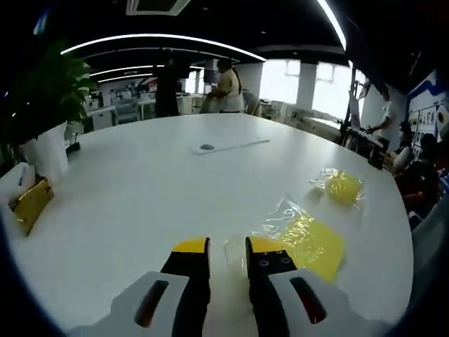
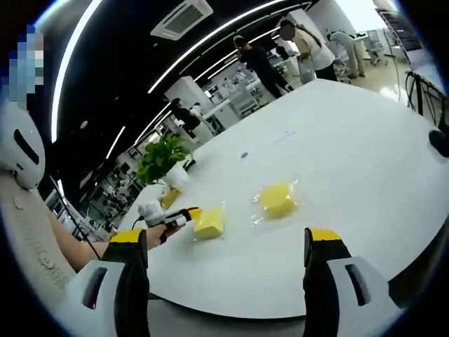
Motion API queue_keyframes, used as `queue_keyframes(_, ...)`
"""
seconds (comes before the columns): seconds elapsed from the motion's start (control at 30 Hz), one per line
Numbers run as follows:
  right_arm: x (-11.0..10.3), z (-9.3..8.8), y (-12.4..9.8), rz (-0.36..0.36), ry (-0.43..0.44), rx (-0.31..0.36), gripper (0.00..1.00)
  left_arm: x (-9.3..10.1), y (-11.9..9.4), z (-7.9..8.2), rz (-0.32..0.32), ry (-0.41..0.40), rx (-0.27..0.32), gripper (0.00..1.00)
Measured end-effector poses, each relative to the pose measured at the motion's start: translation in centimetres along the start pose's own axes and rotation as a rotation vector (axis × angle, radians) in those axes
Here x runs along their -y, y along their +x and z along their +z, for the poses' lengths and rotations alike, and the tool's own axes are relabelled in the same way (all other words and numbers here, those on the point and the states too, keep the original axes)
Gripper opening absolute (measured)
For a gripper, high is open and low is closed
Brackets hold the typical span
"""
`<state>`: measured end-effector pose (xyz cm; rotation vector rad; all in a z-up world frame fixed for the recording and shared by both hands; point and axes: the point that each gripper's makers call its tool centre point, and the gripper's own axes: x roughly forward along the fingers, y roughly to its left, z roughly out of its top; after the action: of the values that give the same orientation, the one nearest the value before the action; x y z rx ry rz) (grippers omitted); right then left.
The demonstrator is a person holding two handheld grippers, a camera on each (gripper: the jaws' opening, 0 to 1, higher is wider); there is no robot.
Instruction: Compare the silicone blocks by pressing each to a similar depth, holding the contact briefly, and releasing to observe deformation and rebound differences across the visible hardness samples.
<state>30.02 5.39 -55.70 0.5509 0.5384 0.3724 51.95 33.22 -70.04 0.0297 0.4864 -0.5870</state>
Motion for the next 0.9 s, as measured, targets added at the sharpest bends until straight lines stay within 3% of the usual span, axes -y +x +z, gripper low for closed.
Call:
queue_keyframes(0.23,-0.7,0.0,0.0,0.030,-0.019,0.005,0.86,-0.5,-1.8,1.3,0.054,-0.008,0.011,0.40)
queue_keyframes(0.4,-1.3,0.3,-0.1,0.062,-0.035,0.009,0.86,0.1,-4.0,3.0,0.071,-0.009,0.050,0.45)
queue_keyframes(0.7,-3.0,1.0,-0.6,0.146,-0.099,0.029,0.86,3.8,-9.3,6.1,0.065,-0.018,0.115,0.54)
queue_keyframes(0.9,-4.1,1.1,-1.3,0.206,-0.216,0.016,0.86,5.7,-13.5,8.3,0.117,-0.014,0.175,0.55)
